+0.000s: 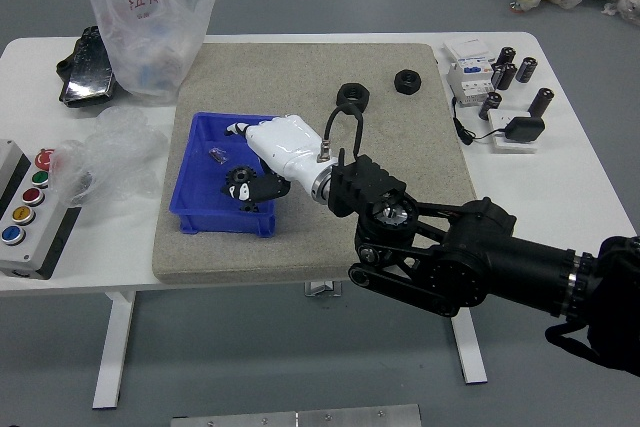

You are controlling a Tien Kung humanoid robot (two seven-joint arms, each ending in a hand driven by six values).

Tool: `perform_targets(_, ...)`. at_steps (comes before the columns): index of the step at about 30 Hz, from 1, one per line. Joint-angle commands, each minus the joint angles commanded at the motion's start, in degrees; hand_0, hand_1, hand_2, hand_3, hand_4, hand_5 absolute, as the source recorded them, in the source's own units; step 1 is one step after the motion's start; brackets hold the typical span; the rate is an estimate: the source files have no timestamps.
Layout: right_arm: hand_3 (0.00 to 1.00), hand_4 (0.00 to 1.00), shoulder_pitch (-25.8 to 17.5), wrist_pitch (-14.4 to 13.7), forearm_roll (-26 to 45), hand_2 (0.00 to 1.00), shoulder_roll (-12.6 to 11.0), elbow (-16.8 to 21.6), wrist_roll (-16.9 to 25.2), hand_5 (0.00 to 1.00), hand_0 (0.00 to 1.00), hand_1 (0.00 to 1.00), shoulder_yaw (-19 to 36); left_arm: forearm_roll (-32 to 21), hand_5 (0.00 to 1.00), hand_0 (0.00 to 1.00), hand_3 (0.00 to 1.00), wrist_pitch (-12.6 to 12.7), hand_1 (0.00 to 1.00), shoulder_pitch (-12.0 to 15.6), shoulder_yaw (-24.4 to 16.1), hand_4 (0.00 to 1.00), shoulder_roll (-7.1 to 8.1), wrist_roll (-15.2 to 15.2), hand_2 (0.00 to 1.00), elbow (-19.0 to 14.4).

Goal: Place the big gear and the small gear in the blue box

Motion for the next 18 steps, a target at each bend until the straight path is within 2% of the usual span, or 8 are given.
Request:
perform_targets(1, 0.883, 0.961, -0.24, -0.30, 0.13, 0.270, -0.26, 0.44, 0.10, 0.657, 0.269, 0.431, 0.54, -0.03, 0.591, 0.718, 0.714, 0.01, 0.599, -0.01, 0.02, 0.735, 0.00, -0.01, 0.567, 0.00)
perform_targets(2, 0.831, 0.959, -0.54, -0.66, 0.30, 0.275, -0.59, 0.95, 0.23, 0.664, 0.266, 0.429, 1.24, -0.03, 0.592, 0.718, 0.714, 0.02, 0.598, -0.01, 0.03, 0.736, -0.01, -0.03, 0.567, 0.01)
perform_targets(7, 0.831, 0.959, -4.72, -3.71, 6.58, 0.275, -4.78, 4.99, 3.69, 0.664, 0.266, 0.429, 7.38, -0.95, 0.592, 0.718, 0.714, 0.29, 0.598, 0.10, 0.68, 0.736, -0.17, -0.22, 0.567, 0.07)
perform_targets(8, 0.778, 0.937, -5.90, -4.27, 8.08, 0.419, -5.90, 5.77, 4.84, 0.649, 0.345, 0.480, 8.87, -1.23, 0.594, 0.719, 0.713, 0.40, 0.598, 0.15, 0.88, 0.738, -0.18, -0.30, 0.568, 0.10)
perform_targets(13, 0.778, 0.937, -11.55, -5.12, 14.95, 0.419, -10.96, 8.83, 10.58, 0.649, 0.345, 0.480, 16.20, -2.16, 0.594, 0.719, 0.713, 0.92, 0.598, 0.50, 1.50, 0.738, -0.04, -0.69, 0.568, 0.27)
perform_targets(14, 0.769, 0.934, -12.64, -4.98, 16.38, 0.637, -11.83, 9.47, 11.73, 0.646, 0.423, 0.617, 17.62, -2.33, 0.596, 0.719, 0.713, 1.03, 0.598, 0.55, 1.60, 0.738, 0.00, -0.78, 0.567, 0.30)
perform_targets(18, 0.769, 0.934, -17.71, -4.01, 22.92, 0.637, -14.61, 12.34, 16.86, 0.646, 0.423, 0.617, 23.65, -2.77, 0.596, 0.719, 0.713, 1.35, 0.598, 0.70, 1.85, 0.738, -0.04, -1.04, 0.567, 0.42)
